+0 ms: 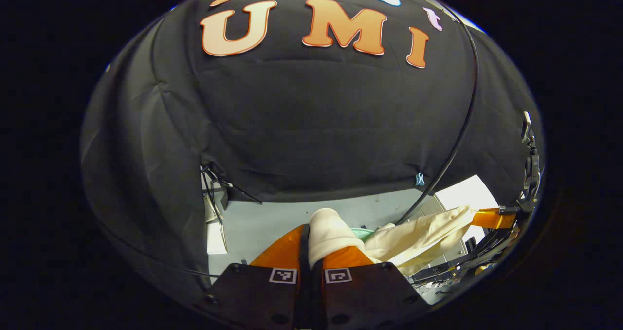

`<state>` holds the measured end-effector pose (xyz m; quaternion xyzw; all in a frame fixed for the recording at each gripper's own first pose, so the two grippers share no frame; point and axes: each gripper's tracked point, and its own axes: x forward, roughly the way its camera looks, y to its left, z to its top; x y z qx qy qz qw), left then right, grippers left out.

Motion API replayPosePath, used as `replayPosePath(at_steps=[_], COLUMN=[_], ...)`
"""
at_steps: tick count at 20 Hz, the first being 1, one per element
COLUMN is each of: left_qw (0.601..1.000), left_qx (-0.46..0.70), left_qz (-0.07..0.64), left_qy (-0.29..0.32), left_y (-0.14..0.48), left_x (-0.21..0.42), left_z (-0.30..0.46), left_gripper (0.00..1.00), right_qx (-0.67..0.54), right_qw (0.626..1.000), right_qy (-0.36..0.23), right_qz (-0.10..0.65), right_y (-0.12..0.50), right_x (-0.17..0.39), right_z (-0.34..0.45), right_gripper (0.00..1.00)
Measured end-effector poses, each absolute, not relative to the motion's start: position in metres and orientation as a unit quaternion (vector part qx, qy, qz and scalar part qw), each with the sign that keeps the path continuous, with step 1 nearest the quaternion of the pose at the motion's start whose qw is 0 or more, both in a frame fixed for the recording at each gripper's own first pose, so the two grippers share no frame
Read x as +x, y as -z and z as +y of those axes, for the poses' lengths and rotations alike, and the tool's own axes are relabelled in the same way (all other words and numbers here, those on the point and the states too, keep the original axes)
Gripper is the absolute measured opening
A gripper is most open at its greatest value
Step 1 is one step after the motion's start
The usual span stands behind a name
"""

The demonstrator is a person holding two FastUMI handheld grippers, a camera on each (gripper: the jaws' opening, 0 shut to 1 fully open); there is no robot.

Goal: Grasp the clothes on the hanger with both hands and then place them into the laundry hamper below.

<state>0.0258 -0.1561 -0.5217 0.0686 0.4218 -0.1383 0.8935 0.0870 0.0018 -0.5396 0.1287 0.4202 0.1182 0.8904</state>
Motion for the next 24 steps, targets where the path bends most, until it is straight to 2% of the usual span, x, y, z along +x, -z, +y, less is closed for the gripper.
replayPosePath(at_steps=[15,24], left_qw=[0.846,0.826], left_qx=[0.080,0.107], left_qz=[0.504,0.533], left_qy=[0.153,0.146], left_y=[0.598,0.616], left_x=[-0.006,-0.022], left_z=[-0.183,-0.187], left_gripper=[0.07,0.11], right_qx=[0.086,0.058], right_qw=[0.862,0.850], right_qy=[-0.094,-0.093], right_qz=[0.491,0.516], right_y=[0.602,0.622], right_x=[0.055,0.038], right_z=[0.007,0.007], right_gripper=[0.00,0.08])
